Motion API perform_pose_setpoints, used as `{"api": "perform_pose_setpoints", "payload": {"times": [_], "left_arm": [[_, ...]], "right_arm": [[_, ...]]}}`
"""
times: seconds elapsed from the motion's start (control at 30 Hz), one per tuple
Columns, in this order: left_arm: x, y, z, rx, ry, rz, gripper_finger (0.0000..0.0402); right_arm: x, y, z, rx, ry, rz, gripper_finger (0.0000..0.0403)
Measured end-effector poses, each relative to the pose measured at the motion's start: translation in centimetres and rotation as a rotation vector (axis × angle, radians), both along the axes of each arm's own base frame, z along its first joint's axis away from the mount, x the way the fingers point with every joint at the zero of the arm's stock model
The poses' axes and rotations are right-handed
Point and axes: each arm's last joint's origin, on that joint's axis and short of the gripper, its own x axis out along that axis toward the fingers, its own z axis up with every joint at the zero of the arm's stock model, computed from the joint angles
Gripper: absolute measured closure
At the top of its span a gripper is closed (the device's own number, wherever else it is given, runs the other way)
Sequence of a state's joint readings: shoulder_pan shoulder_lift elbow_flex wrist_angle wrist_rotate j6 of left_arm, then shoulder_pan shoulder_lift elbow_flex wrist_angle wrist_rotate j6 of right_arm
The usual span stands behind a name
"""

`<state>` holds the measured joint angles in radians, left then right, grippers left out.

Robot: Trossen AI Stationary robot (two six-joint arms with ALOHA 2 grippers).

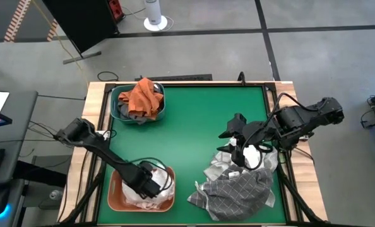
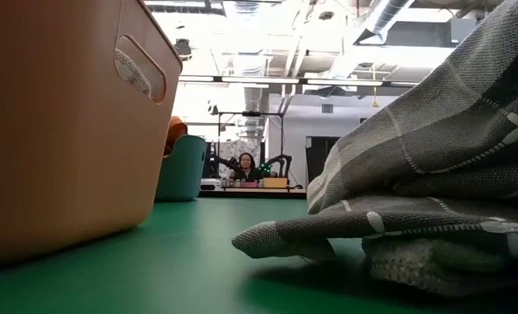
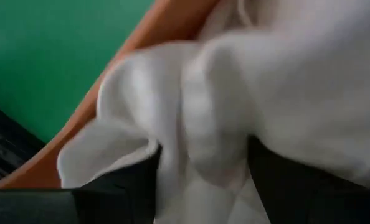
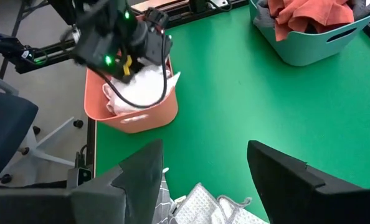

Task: Sort microfiber towel by color & place in baskets
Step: Put the black and white microfiber towel into the green bin

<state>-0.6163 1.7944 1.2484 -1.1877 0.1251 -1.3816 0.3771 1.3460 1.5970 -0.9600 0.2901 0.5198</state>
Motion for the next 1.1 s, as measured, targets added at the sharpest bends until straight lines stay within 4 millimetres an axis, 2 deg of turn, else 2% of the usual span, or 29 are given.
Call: {"api": "perform_pose_setpoints", "payload": {"times": [0.17, 0.33, 0.53, 0.77, 0.87, 0.97, 1.1], "left_arm": [[1.2, -0.6, -2.2, -0.029, -0.009, -0.056, 0.0178], [1.4, -0.3, -1.9, -0.090, 0.013, -0.035, 0.0178], [-0.4, 1.0, 2.0, -0.076, -0.005, 0.066, 0.0178], [-2.1, 2.7, 7.0, -0.063, -0.254, 0.217, 0.0178], [-2.4, 3.4, 9.0, -0.072, -0.425, 0.243, 0.0178], [-2.3, 4.0, 11.1, -0.051, -0.671, 0.271, 0.0178], [-1.7, 4.5, 13.6, 0.062, -1.021, 0.272, 0.0178]], "right_arm": [[0.0, 0.0, 0.0, 0.002, 0.000, -0.002, 0.0143], [0.0, 0.0, 0.0, 0.002, 0.001, -0.002, 0.0143], [0.0, 0.0, 0.0, -0.001, 0.003, -0.001, 0.0143], [0.0, 0.0, 0.0, -0.008, 0.004, 0.005, 0.0143], [-0.1, 0.0, -0.1, -0.010, 0.008, 0.005, 0.0143], [-0.3, 0.0, -0.4, -0.029, 0.048, 0.013, 0.0143], [-1.2, 0.3, -1.0, -0.062, 0.144, 0.052, 0.0143]]}}
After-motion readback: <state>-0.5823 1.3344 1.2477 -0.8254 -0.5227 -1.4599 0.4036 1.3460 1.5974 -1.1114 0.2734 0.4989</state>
